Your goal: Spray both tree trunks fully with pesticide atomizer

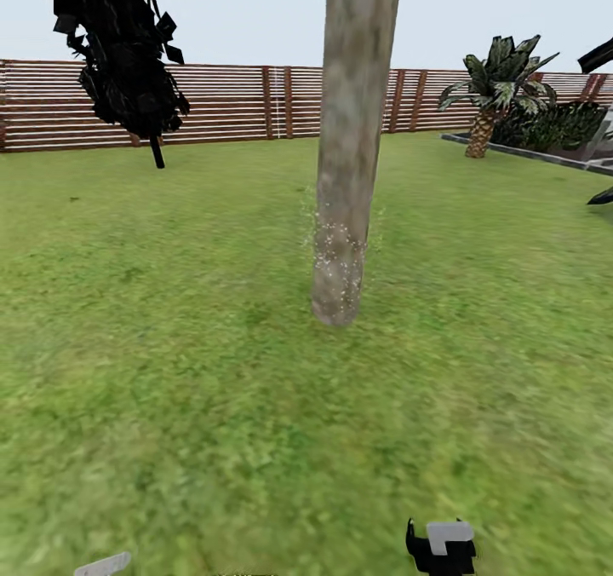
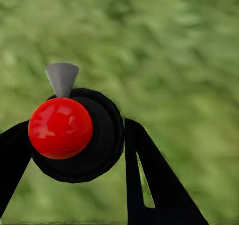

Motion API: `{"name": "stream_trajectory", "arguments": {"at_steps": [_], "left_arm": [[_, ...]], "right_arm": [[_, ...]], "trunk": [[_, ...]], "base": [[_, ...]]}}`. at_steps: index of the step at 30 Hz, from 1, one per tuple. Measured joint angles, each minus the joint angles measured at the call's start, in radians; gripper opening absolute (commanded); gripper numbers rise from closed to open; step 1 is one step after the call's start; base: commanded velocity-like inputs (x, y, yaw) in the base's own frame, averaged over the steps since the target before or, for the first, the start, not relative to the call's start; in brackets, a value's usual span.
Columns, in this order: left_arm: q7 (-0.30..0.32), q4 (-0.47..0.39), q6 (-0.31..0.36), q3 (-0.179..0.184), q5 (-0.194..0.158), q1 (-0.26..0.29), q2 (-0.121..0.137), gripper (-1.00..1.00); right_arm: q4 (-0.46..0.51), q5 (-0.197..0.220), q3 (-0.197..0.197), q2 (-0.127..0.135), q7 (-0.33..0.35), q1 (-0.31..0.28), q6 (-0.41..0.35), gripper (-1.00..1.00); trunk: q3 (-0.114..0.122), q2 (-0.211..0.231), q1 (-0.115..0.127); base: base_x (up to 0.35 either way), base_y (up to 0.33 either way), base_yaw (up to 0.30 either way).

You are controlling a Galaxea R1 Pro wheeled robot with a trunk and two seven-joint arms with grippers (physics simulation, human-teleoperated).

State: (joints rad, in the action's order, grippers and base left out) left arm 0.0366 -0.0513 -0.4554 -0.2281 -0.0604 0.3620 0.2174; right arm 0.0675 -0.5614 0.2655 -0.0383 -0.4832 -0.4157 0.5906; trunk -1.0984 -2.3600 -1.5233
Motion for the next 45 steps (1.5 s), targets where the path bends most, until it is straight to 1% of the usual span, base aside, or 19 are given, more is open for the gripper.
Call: {"name": "stream_trajectory", "arguments": {"at_steps": [5, 9, 20, 45], "left_arm": [[0.001, 0.001, 0.001, 0.001, 0.008, 0.000, -0.001, -1.00], [0.002, 0.001, 0.001, 0.001, 0.008, 0.000, -0.001, -1.00], [0.000, 0.001, 0.001, 0.000, 0.004, 0.000, 0.000, -1.00], [0.000, 0.001, 0.002, 0.000, 0.005, 0.000, 0.000, -1.00]], "right_arm": [[0.000, 0.000, 0.000, 0.000, 0.000, 0.000, 0.000, 1.00], [0.000, 0.000, 0.000, 0.000, 0.000, 0.000, 0.000, 1.00], [0.000, 0.000, 0.000, 0.000, 0.000, 0.000, 0.000, 1.00], [0.000, -0.003, -0.001, -0.002, -0.002, 0.000, 0.000, 1.00]], "trunk": [[0.000, 0.000, 0.000], [0.000, 0.000, 0.000], [0.000, 0.000, 0.000], [0.000, 0.000, 0.000]], "base": [[0.000, 0.000, 0.282], [-0.033, 0.036, 0.282], [-0.155, 0.229, 0.282], [-0.003, 0.004, 0.288]]}}
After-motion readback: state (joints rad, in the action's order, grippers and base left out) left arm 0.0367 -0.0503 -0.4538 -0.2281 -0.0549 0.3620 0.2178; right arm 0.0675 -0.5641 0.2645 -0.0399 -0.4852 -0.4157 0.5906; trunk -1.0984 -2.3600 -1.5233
